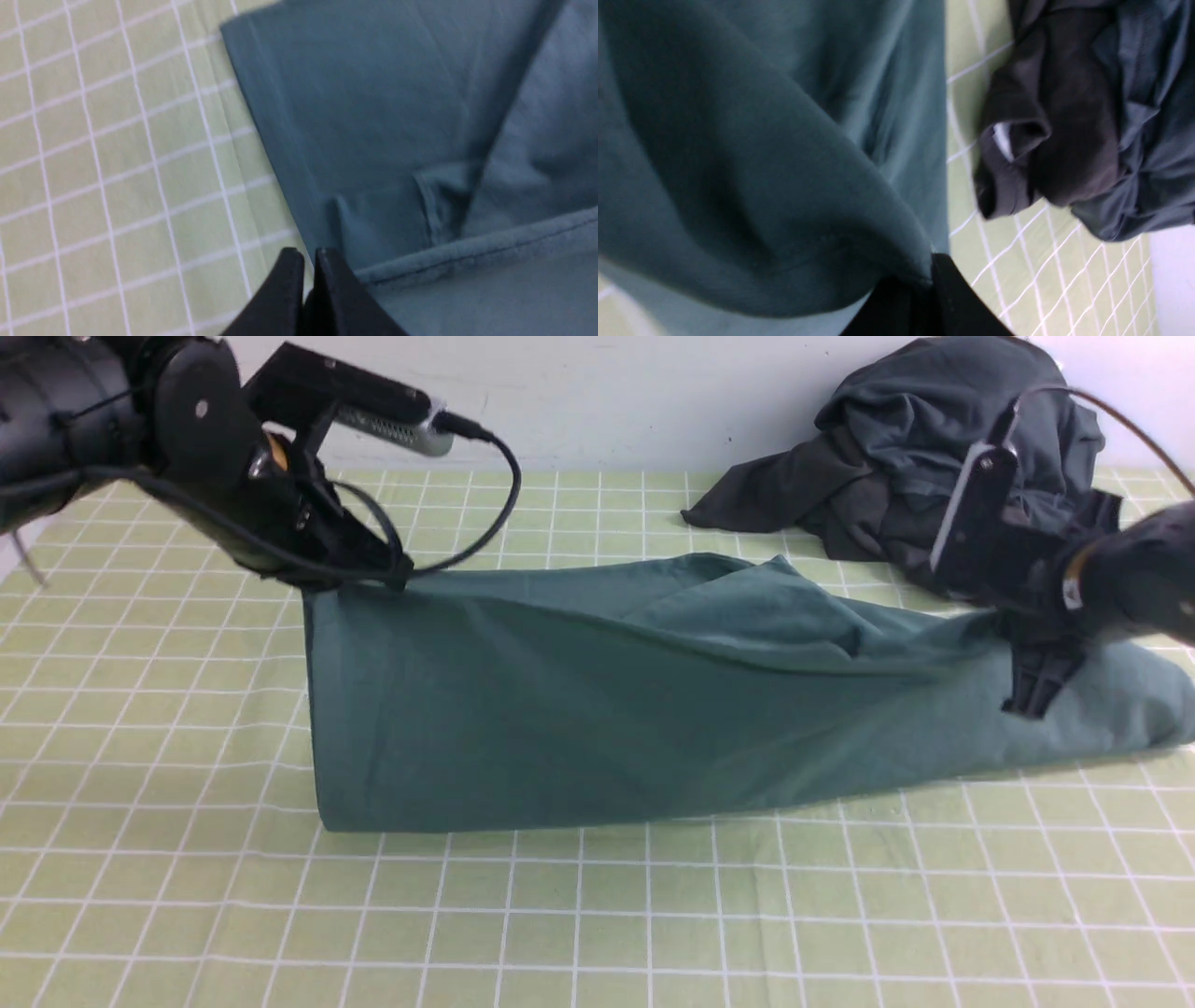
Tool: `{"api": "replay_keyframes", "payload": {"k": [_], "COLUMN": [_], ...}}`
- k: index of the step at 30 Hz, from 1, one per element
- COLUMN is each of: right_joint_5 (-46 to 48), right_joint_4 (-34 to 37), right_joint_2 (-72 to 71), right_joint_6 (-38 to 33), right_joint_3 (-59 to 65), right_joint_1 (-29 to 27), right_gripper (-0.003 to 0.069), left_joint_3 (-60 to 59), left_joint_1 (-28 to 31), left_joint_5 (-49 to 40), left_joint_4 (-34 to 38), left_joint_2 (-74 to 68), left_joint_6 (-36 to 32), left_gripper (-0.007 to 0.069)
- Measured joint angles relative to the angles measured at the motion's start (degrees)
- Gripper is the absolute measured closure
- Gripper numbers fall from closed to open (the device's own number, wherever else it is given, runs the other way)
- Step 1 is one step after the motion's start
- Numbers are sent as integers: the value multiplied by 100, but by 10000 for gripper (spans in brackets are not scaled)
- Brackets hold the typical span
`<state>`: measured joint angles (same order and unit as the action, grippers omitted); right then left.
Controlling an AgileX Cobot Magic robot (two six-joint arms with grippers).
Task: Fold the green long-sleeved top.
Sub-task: Use both arms to drag the lower edge of the fabric forward and fold it over the upper edge, then use the right arm to clamp the right edge of the fabric
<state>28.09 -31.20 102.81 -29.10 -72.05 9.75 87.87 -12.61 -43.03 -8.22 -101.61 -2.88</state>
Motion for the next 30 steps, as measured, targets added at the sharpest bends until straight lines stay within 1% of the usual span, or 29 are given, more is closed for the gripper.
{"api": "replay_keyframes", "payload": {"k": [1,2,5,7,10,12,15,17,18,20,21,22,23,25,26,28,29,30], "right_joint_5": [0,50,261,371,578,555,508,598,701,1033,1228,1337,1824,2387,2447,3082,3242,3484], "right_joint_4": [0,0,82,106,264,353,387,373,367,333,321,321,298,325,337,826,1058,1473], "right_joint_2": [57,569,1328,1575,2290,2487,2560,2552,2528,2426,2357,2336,2143,1900,1849,1628,1598,1593], "right_joint_6": [5,25,120,212,839,1180,1584,1849,1959,2149,2224,2240,2366,2493,2508,2624,2624,2556], "right_joint_3": [-68,-689,-1620,-1920,-2756,-2973,-3061,-3079,-3079,-3079,-3079,-3079,-3079,-3079,-3084,-3116,-3116,-3116], "right_joint_1": [-6,-18,-18,-18,-121,-213,-325,-401,-419,-429,-429,-429,-442,-501,-515,-821,-957,-1188], "right_gripper": [650,650,650,650,643,619,561,490,454,394,370,358,321,296,295,286,286,286], "left_joint_3": [66,656,1509,1851,2822,3250,3668,3910,4004,4099,4165,4194,4314,4461,4478,4621,4641,4646], "left_joint_1": [30,139,248,282,347,367,404,465,494,541,562,567,581,583,583,583,583,587], "left_joint_5": [0,8,78,104,292,433,618,705,705,682,605,551,213,-356,-430,-1437,-1773,-2262], "left_joint_4": [-7,-20,-32,-37,-136,-193,-233,-284,-308,-372,-413,-424,-514,-609,-625,-653,-618,-499], "left_joint_2": [-121,-657,-1412,-1753,-2771,-3242,-3743,-3984,-4044,-4062,-4029,-4020,-3912,-3690,-3660,-3173,-2978,-2664], "left_joint_6": [0,11,66,84,119,223,538,773,863,910,921,921,925,871,857,471,233,-34], "left_gripper": [614,614,614,614,614,608,587,546,512,463,431,419,375,345,343,335,337,349]}}
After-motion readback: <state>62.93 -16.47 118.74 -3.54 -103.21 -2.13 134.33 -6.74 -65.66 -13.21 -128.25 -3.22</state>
